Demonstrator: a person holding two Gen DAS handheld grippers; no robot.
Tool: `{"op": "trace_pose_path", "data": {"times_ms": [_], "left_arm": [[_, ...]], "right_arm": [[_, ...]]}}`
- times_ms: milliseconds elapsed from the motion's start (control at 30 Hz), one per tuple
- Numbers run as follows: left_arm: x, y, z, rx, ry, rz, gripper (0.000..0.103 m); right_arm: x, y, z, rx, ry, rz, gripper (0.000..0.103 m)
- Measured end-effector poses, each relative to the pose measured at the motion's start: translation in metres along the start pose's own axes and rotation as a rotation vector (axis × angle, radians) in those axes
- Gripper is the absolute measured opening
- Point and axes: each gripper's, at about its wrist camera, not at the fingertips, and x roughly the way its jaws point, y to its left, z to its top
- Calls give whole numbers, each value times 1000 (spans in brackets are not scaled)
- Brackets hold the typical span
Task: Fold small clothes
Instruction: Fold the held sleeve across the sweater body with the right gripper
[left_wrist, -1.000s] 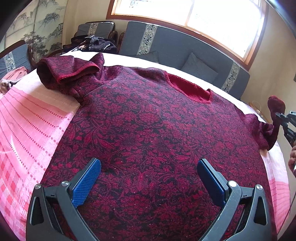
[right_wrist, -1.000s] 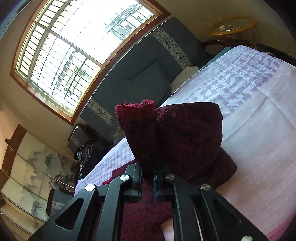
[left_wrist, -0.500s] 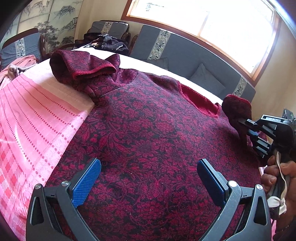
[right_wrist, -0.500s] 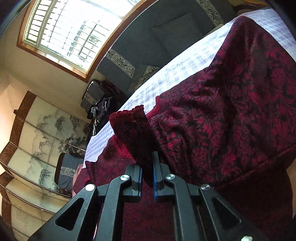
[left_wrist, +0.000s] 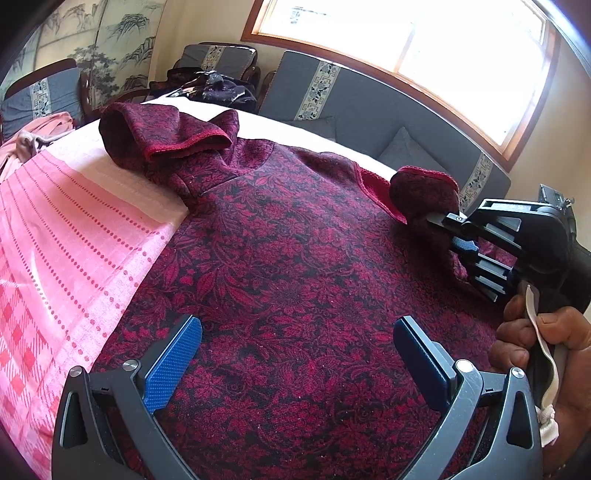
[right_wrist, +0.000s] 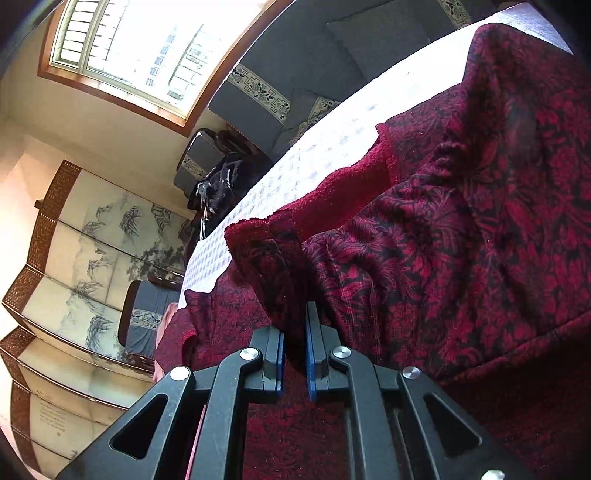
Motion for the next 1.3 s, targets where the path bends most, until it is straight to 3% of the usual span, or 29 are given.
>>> {"op": "trace_pose_path", "data": {"times_ms": [900, 1000, 1167, 1300], "left_arm": [[-1, 5, 2, -31, -14, -1, 103], [-1, 5, 2, -33, -15, -1, 103], [0, 5, 2, -37, -17, 1, 103], [0, 5, 1, -35, -15, 3, 103]], "right_arm": [[29, 3, -11, -28, 80, 35, 15], [31, 5, -12, -30, 90, 42, 21], [34, 15, -15, -42, 119, 104, 50], [42, 25, -21, -74, 187, 185, 63]]}}
